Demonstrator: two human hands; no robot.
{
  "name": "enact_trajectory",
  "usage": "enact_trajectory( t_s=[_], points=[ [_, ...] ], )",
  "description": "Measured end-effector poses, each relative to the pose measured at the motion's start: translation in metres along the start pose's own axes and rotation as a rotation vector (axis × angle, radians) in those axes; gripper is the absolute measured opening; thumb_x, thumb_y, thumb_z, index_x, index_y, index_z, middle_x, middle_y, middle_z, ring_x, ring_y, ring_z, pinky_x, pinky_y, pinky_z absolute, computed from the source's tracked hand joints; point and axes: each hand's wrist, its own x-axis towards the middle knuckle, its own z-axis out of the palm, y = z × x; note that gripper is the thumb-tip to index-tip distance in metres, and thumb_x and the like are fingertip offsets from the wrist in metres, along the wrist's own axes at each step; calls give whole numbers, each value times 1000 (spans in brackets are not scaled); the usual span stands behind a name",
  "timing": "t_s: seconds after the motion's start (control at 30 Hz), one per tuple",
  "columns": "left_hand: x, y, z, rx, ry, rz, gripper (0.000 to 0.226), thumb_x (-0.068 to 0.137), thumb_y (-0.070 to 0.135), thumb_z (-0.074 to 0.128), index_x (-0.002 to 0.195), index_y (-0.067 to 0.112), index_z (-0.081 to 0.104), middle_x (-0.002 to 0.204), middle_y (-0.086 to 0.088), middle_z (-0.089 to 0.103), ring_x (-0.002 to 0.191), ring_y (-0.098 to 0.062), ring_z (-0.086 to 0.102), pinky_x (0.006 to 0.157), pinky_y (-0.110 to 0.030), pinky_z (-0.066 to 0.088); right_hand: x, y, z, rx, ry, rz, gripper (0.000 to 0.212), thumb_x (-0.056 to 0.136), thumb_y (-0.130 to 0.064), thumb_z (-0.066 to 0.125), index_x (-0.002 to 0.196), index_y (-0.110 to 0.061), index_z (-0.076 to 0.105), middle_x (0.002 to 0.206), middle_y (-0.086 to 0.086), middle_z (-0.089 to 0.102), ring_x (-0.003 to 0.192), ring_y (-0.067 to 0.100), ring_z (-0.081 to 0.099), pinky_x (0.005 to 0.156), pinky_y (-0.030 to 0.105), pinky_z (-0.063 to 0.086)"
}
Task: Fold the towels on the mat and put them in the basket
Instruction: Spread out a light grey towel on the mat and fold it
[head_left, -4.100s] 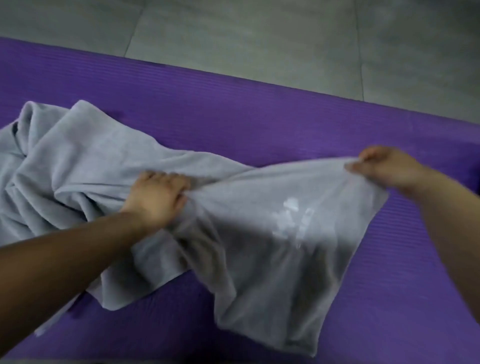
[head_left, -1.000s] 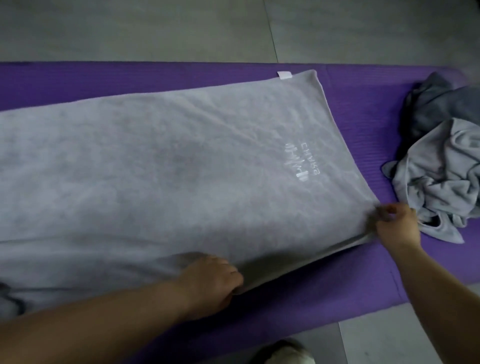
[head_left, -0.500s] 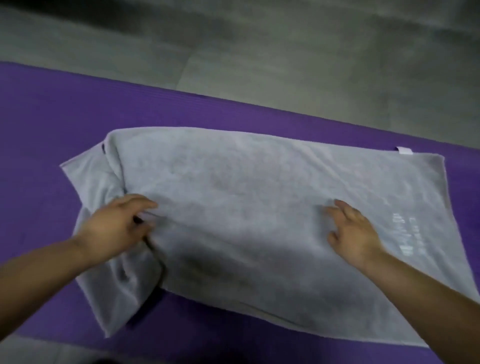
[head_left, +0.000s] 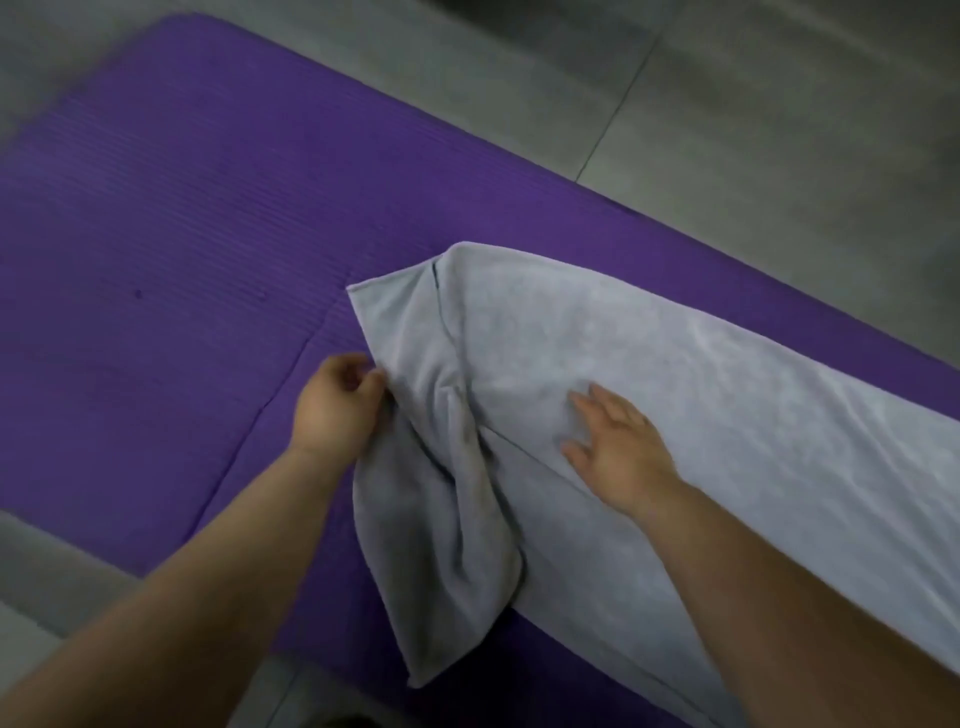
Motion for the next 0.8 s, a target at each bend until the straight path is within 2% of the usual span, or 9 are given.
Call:
enact_trajectory(
  t_s=[0.1,0.17,0.23,0.3,0.37,0.47,0.57,0.7,0.8],
  points=[
    [20,10,-3,-47,32,30,37,91,22,53,124,6,49,122,-10,55,113,-25,51,86,-25,36,-7,-10,36,58,94,45,71,86,-54,24,147,-20,9,156,5,3,144,22,5,115,28,2],
    [44,14,-3,-14,49,65,31,91,18,51,118,6,55,121,-11,55,109,-27,52,80,-25,37,-6,-1,45,-12,195,35,76,77,-53,25,140,-12,36,146,15,35,133,33,36,113,30,14],
    [60,20,3,75,39,101,25,90,14,48,108,4,63,125,-18,50,105,-32,53,73,-23,36,1,6,44,-92,227,48,67,76,-46,33,130,-10,48,129,19,55,117,35,55,103,34,22],
    [63,23,14,152,33,62,27,90,15,46,110,9,63,136,-17,36,114,-34,45,89,-28,37,5,3,40,-97,250,50,58,81,-46,32,129,-13,41,126,21,56,120,32,44,101,34,18],
    [59,20,22,229,56,65,29,90,15,46,115,14,61,140,-12,32,121,-35,37,101,-37,29,9,-1,46,-78,267,56,55,94,-50,16,130,-13,37,128,21,55,120,27,34,104,32,13],
    [57,12,27,371,59,248,37,89,10,47,124,14,56,138,-9,39,124,-33,33,102,-37,20,11,-4,55,-88,228,93,64,95,-51,1,131,-11,36,130,21,53,122,27,31,106,29,7],
    [68,17,16,279,95,325,43,86,0,45,128,4,49,138,-16,36,118,-34,41,101,-34,26,13,1,58,-124,230,75,65,95,-51,1,132,-10,35,130,22,52,123,28,29,106,29,4],
    [111,41,-19,212,172,565,45,84,-7,38,129,-7,43,135,-28,31,108,-33,46,91,-23,31,14,3,49,-119,292,57,60,94,-51,15,134,-11,33,132,23,50,123,28,28,109,28,0],
    [152,67,-40,397,135,637,50,88,-2,40,138,3,35,146,-16,25,116,-27,41,99,-22,29,21,-6,39,-103,414,-13,66,79,-44,35,136,-11,31,134,25,47,125,30,26,110,28,-2]
  ],
)
